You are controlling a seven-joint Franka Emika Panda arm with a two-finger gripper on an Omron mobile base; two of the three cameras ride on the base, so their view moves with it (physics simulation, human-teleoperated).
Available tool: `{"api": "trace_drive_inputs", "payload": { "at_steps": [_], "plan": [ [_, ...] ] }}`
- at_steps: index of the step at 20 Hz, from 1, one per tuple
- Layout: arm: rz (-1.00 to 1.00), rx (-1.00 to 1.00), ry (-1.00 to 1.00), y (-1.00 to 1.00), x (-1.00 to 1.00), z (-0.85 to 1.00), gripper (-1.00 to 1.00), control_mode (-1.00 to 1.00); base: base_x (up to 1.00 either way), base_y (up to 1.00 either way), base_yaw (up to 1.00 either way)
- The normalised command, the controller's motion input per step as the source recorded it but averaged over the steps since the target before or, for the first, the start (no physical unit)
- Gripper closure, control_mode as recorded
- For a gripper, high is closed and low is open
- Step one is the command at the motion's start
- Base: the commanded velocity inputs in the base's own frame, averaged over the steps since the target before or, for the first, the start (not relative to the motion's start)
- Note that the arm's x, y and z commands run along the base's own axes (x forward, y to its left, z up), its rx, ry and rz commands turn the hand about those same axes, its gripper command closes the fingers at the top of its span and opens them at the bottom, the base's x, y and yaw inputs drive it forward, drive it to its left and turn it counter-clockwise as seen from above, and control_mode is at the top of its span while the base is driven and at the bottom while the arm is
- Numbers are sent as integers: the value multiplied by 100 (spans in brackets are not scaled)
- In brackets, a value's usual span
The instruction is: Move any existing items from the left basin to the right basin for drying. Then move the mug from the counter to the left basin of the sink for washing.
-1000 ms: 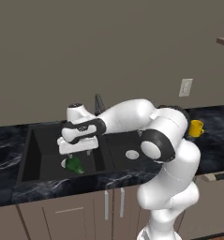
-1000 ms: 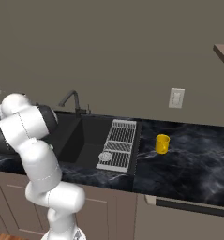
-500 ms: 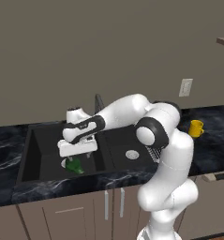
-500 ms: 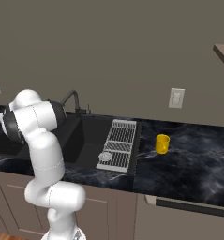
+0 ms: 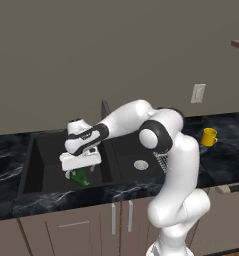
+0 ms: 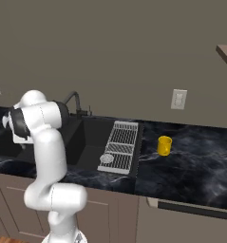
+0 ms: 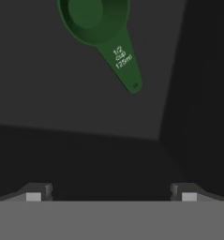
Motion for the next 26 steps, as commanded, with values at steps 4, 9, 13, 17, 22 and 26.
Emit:
{"api": "trace_drive_inputs", "payload": {
  "at_steps": [4, 9, 13, 17, 22, 26],
  "plan": [
    [0, 0, 0, 0, 0, -15, -100, -100, 0, 0, 0],
    [0, 0, 0, 0, 0, -12, -100, -100, 0, 0, 0],
    [0, 0, 0, 0, 0, -11, -100, -100, 0, 0, 0],
    [0, 0, 0, 0, 12, -15, -100, -100, 0, 0, 0],
    [0, 0, 0, 2, 32, -21, -100, -100, 0, 0, 0],
    [0, 0, 0, 7, 31, -17, -100, -100, 0, 0, 0]
  ]
}}
